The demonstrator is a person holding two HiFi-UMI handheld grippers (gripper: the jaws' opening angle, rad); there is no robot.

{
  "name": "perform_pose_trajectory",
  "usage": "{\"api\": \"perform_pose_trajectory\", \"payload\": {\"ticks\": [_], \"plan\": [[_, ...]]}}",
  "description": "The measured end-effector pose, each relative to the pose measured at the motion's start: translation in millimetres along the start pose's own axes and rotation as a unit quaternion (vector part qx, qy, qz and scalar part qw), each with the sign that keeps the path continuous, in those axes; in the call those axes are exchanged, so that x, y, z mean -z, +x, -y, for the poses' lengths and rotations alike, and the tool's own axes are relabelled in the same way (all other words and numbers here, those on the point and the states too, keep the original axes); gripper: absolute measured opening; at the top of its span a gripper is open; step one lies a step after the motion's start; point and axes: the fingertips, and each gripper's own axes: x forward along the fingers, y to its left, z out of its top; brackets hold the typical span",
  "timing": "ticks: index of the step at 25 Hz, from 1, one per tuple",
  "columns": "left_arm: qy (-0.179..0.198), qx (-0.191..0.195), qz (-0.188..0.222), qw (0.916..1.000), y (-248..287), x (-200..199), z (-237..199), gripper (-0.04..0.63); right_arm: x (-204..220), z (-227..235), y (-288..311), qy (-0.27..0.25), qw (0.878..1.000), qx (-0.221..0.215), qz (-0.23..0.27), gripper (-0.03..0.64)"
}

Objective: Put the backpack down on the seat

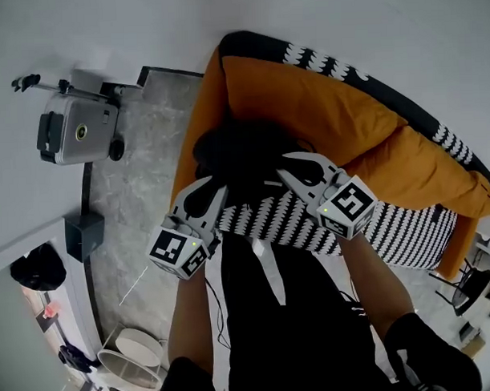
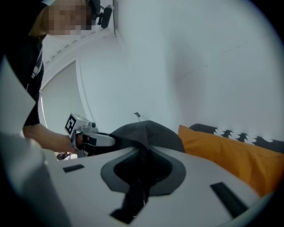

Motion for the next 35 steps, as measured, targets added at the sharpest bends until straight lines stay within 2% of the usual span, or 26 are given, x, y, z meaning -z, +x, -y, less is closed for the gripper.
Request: {"api": "perform_pose_trajectory", "payload": {"ticks": [10, 19, 35], "plan": [[0.031, -0.006, -0.021, 0.9993, 28.0, -12.1, -23.4, 0.049, -6.0, 31.8, 18.1, -0.013, 1.0, 0.022, -0.004, 0.04], [0.039, -0.017, -0.034, 0.9985, 56.7, -22.1, -50.8, 0.049, -11.3, 67.0, 42.1, -0.021, 0.999, 0.038, -0.004, 0.04], [0.035, -0.028, -0.059, 0.9972, 100.3, -30.5, -82.7, 0.051, -12.8, 115.9, 66.0, 0.028, 0.999, 0.046, 0.005, 0.041]]}}
